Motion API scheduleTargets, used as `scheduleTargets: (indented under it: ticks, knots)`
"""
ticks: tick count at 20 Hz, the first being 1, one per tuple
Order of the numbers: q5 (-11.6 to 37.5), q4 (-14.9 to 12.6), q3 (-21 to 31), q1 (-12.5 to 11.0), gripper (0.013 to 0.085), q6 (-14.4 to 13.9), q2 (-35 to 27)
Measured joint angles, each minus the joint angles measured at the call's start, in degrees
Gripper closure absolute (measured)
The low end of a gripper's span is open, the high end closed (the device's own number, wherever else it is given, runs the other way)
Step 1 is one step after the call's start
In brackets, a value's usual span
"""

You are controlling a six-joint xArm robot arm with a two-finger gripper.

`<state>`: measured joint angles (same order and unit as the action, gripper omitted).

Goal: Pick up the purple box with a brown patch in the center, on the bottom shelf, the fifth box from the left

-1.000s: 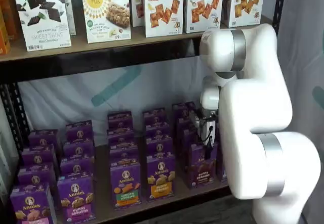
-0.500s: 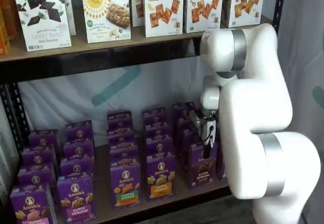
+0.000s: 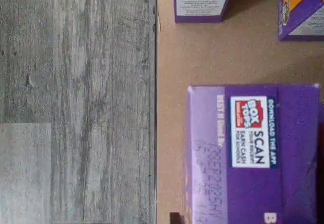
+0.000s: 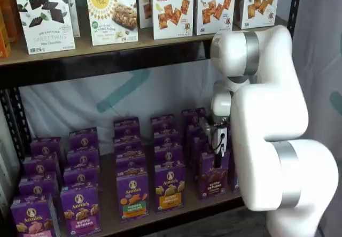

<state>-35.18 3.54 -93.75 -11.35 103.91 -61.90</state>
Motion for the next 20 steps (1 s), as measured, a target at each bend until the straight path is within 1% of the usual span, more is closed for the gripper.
scheduleTargets:
  ticks: [1,2,3,4,5,6,7,8,13,17,20]
  knots:
    - [0.0,-0.1,0.0,0.0,0.0530,-0.1,0.0]
    - [0.0,-0.1,0.1,0.1,0.0570,-0.2,0.0]
    - [-0.1,0.0,0.2,0.1,0.0570,-0.1,0.1]
    - [0.0,0.1,0.3,0.1,0.0610,0.1,0.2]
    - [-0.1,0.3,0.3,0.1,0.0610,0.2,0.3]
    - [-0.1,0.4,0.4,0.1,0.0650,0.2,0.4]
    - [-0.1,0.5,0.5,0.1,0.0650,0.3,0.5]
    - [0.1,0.6,0.8,0.1,0.0690,0.4,0.7]
    - [0.3,1.2,2.0,0.1,0.0690,1.0,1.5]
    - [2.0,1.3,4.9,-0.1,0.0690,1.3,3.2]
    - [3.4,3.5,7.8,-0.3,0.0690,3.5,5.2]
